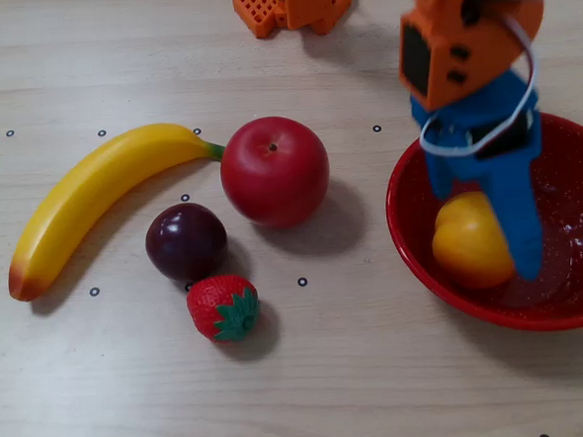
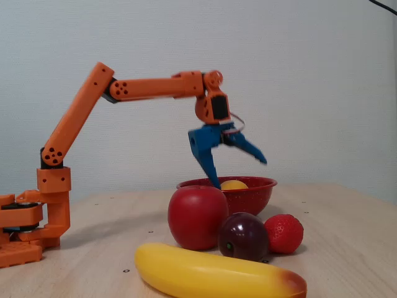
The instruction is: Put the peach in the red bowl.
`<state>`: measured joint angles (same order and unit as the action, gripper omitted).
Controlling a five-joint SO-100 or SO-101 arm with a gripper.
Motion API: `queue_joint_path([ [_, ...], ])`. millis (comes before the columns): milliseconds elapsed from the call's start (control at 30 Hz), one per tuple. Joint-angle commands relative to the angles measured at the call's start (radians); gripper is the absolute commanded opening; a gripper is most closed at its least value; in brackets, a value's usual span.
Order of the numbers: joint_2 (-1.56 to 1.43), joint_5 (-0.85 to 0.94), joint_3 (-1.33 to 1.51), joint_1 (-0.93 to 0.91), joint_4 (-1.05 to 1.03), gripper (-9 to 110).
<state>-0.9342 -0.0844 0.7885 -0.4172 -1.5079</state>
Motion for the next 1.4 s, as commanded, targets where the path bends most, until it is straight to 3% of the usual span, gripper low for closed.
queue_joint_path([
  [0,-0.207,-0.008,-0.074,0.028,-0.008,48],
  [200,-0.474,-0.015,0.023,0.054,-0.009,10],
  [300,-0.640,-0.029,0.143,0.087,-0.008,0],
  [967,-1.893,-0.074,1.252,0.449,-0.207,0],
  [1133,-2.025,-0.052,1.477,0.443,-0.020,0],
  [1367,-2.086,-0.072,1.914,0.482,0.439,0],
])
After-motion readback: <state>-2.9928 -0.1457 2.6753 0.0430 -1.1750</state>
